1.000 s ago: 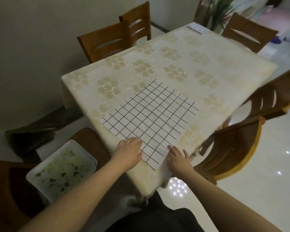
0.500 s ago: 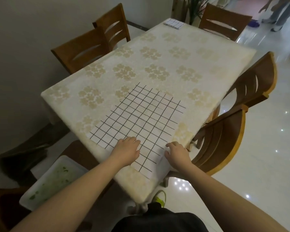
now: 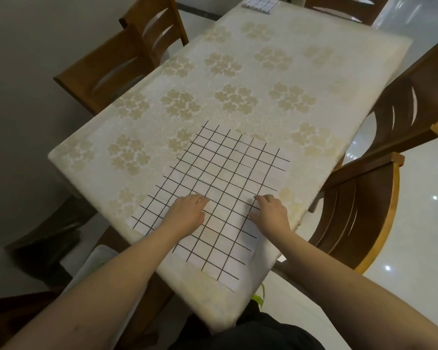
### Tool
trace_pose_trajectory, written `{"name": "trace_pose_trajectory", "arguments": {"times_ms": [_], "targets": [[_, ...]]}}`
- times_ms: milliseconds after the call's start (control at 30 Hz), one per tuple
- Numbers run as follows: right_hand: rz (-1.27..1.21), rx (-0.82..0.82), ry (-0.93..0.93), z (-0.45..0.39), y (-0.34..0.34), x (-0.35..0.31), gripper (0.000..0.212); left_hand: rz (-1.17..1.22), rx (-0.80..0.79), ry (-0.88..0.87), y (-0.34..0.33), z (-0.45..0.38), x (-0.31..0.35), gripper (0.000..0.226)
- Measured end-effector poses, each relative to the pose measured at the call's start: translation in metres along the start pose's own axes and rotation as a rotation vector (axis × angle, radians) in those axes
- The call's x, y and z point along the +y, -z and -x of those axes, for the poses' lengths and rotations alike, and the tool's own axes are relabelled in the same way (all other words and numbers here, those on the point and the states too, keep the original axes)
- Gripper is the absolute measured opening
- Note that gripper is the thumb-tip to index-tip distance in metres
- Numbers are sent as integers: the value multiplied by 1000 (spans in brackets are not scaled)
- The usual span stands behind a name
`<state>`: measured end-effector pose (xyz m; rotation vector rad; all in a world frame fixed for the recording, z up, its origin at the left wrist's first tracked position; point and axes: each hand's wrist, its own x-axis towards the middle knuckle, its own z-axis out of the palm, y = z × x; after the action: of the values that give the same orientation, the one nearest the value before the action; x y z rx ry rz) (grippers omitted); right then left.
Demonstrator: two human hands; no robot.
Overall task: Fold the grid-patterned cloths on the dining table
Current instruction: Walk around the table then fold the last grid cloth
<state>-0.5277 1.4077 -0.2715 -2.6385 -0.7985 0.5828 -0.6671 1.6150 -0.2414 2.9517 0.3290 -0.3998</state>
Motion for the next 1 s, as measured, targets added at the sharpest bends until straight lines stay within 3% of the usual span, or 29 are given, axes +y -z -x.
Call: {"name": "trace_pose_trajectory", "arguments": {"times_ms": [267,533,1000], "targets": [[-69,87,-124,-9,-18,-1,45,-71,23,-100,-8,-61,-50,66],[-87,174,-235,-17,-26,-1,20,-13,174,-237,-15,-85,-94,27],[-50,247,-248,-7,-24,-5,16,9,179,-320,-7,-115,-107,4]]}}
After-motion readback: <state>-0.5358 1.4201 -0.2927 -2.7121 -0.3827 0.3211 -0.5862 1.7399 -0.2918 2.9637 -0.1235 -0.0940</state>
